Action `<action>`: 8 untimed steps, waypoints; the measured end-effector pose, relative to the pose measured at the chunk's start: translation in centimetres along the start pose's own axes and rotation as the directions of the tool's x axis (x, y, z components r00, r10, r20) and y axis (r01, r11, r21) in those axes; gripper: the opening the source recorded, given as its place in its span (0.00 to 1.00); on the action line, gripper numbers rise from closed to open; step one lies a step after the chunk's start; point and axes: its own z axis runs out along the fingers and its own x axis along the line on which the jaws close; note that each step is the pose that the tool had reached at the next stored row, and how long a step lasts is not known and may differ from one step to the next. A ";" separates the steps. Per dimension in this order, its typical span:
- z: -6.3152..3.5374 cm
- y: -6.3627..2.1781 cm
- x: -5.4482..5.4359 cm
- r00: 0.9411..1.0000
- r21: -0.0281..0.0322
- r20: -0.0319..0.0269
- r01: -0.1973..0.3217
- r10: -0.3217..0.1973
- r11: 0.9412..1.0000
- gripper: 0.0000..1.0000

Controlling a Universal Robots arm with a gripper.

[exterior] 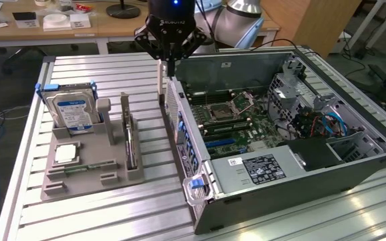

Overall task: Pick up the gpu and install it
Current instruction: 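Reach for the gpu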

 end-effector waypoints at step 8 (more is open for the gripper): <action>-0.03 -0.09 1.1 1.000 0.000 0.000 0.000 0.000 1.000 0.11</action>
